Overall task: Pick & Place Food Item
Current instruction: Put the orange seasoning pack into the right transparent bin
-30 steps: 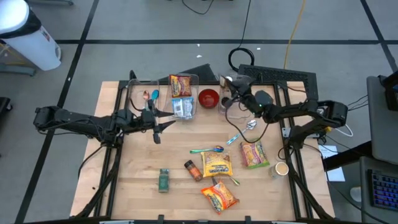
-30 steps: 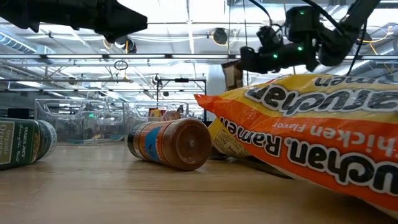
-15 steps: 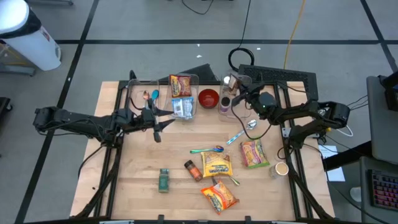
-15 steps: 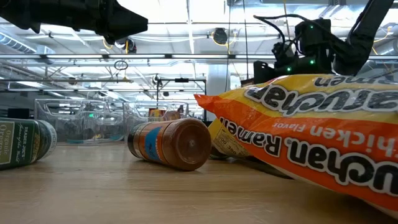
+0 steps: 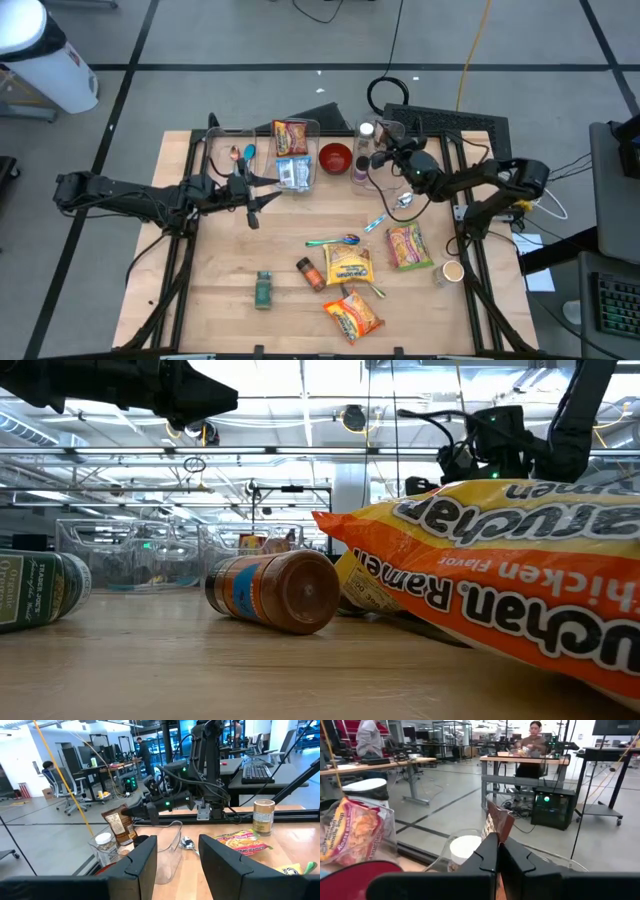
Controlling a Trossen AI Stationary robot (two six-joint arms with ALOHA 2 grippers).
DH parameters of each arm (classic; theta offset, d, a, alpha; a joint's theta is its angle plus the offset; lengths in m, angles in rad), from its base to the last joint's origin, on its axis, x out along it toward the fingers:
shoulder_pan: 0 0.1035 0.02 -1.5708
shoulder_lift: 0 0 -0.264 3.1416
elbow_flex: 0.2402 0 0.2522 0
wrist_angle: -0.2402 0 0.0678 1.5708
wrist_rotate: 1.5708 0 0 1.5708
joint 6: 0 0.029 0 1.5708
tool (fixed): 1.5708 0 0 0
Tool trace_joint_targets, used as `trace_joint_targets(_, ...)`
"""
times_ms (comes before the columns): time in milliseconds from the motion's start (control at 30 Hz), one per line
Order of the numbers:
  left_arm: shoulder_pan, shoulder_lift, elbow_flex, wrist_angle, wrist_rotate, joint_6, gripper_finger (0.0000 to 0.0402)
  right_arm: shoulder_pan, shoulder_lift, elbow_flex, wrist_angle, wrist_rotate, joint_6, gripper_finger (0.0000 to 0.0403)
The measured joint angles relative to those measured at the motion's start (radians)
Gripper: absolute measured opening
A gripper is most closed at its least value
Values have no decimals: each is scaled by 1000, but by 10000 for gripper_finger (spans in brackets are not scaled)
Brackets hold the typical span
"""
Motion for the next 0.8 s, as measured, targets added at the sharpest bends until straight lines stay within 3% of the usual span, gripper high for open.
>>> trace_joint_targets(233, 7, 0, 0, 2, 0, 26, 152, -5, 56, 0, 23, 58, 27, 0)
trace_joint_targets(500, 49, 0, 0, 9, 1, 23, 152, -25, 164, 1, 98, 46, 90, 0)
trace_joint_targets(800, 96, 0, 0, 19, 79, 18, 152, -25, 198, 11, 103, 43, 95, 0)
